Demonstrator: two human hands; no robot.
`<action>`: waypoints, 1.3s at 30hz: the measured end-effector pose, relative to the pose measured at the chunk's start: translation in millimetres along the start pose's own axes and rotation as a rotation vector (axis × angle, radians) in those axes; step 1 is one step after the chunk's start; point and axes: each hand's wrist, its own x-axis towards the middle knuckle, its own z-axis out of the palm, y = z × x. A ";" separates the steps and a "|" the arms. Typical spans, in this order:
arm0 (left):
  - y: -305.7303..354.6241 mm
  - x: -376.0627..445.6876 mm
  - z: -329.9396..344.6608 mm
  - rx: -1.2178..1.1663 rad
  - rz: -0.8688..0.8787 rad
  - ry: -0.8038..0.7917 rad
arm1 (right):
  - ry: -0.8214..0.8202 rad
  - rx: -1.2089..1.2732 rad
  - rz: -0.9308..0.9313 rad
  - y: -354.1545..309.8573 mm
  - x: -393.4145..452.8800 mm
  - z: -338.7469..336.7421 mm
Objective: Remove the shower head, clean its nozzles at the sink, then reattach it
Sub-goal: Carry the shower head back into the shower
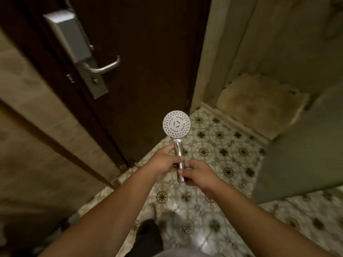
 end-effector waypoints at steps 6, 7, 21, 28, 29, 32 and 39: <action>43.2 79.5 19.6 0.150 -0.046 -0.199 | 0.183 0.068 -0.033 -23.2 36.9 -35.7; 51.6 90.7 20.8 0.169 -0.048 -0.235 | 0.209 0.086 -0.041 -27.8 44.0 -38.7; 126.0 207.1 78.4 0.423 -0.079 -0.503 | 0.532 0.258 -0.066 -81.1 93.9 -95.7; 143.6 273.9 150.0 0.524 -0.082 -0.521 | 0.586 0.303 -0.064 -84.6 125.4 -181.4; 147.3 283.9 161.3 0.533 -0.086 -0.518 | 0.586 0.310 -0.066 -86.4 130.2 -196.2; 162.8 311.4 195.9 0.545 -0.087 -0.517 | 0.576 0.346 -0.083 -97.7 141.6 -238.0; 193.7 365.2 261.9 0.512 -0.070 -0.528 | 0.570 0.365 -0.125 -128.6 156.4 -323.4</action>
